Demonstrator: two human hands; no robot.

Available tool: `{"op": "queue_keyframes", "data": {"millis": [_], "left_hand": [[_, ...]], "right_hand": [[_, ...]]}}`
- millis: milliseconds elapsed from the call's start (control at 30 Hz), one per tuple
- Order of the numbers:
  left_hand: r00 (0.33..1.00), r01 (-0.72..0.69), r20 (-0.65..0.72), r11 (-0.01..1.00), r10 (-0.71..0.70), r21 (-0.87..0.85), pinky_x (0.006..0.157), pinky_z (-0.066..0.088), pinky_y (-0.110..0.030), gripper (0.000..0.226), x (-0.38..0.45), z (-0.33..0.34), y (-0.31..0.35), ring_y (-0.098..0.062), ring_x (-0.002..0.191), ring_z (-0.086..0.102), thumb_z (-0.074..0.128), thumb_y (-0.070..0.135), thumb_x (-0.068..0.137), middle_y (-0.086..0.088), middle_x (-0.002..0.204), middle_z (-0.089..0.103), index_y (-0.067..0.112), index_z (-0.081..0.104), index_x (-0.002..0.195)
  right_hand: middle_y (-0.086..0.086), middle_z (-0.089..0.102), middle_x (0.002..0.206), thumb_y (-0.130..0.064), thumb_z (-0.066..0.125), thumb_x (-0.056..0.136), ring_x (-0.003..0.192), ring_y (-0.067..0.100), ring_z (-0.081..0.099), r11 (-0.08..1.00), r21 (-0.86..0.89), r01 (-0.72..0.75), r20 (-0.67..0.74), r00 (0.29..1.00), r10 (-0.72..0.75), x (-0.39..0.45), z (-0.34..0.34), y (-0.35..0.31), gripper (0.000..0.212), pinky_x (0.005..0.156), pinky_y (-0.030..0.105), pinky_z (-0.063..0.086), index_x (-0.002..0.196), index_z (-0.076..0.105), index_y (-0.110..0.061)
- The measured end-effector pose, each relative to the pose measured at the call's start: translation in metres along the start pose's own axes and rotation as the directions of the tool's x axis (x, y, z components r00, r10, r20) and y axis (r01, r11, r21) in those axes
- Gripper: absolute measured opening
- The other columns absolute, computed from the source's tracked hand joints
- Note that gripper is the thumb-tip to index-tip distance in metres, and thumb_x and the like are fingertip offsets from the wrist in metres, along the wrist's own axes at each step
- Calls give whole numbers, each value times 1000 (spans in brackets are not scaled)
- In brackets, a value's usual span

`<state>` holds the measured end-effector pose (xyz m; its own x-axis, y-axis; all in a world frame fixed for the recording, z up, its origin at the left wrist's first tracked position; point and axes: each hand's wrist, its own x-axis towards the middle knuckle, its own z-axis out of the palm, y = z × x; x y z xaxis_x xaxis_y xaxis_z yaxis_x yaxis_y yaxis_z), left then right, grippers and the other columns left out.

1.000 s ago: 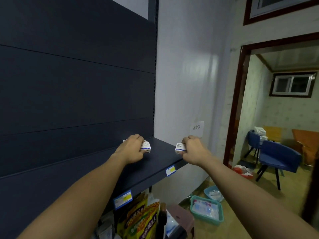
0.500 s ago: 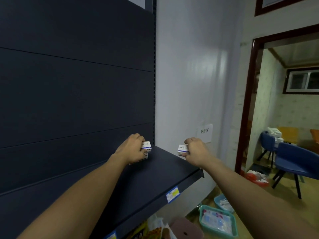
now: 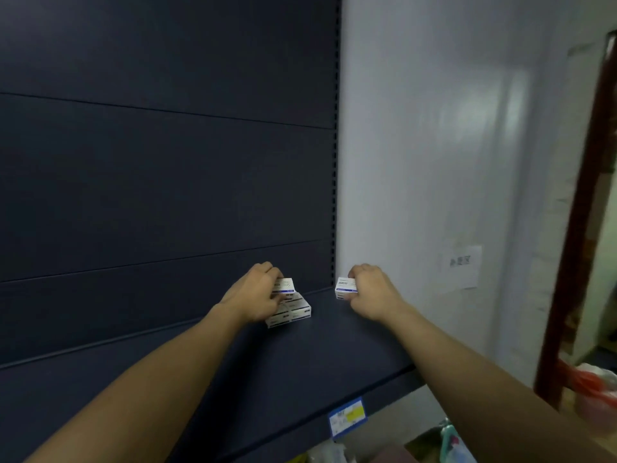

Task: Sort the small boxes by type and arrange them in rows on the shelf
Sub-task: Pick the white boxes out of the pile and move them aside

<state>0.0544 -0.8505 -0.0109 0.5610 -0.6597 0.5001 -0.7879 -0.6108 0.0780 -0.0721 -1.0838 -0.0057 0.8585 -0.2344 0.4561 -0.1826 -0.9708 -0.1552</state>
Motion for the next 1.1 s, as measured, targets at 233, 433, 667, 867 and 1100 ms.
{"op": "queue_keyframes", "data": {"millis": [233,433,667,867,1100], "left_hand": [[990,142,-24,988,-141,52,98,46,-30,42,-3,7,-5,-15,115,49,65,37,90,4,120,53,17,57,126],[981,192,-51,978,-188,85,96,46,-30,40,-26,22,3,-15,107,50,64,35,89,4,116,55,16,59,124],[974,157,-177,985,-142,70,95,43,-30,45,-49,40,25,-17,101,51,63,34,89,2,115,55,12,60,128],[978,177,-131,977,-162,115,90,32,-25,49,-58,58,30,-18,103,53,54,43,91,2,118,58,12,62,128],[990,103,-117,980,-84,168,86,37,-30,49,-48,67,25,-16,99,50,48,50,92,5,115,59,15,63,124]], "right_hand": [[6,57,118,-29,70,86,110,26,52,975,40,217,17,976,-218,35,27,2,38,93,34,44,117,56,-13],[4,58,114,-33,68,87,105,25,53,913,70,401,23,915,-404,38,55,3,35,94,37,44,115,57,-15],[-4,56,114,-26,71,84,106,15,48,797,334,503,-102,860,-499,35,86,6,42,97,25,40,123,59,-14],[-6,57,112,-23,74,80,102,15,49,771,379,513,-150,856,-496,30,106,4,43,97,28,37,120,61,-14],[-7,57,110,-20,77,77,100,15,50,755,412,510,-204,859,-469,35,118,8,43,91,24,32,117,61,-16]]}}
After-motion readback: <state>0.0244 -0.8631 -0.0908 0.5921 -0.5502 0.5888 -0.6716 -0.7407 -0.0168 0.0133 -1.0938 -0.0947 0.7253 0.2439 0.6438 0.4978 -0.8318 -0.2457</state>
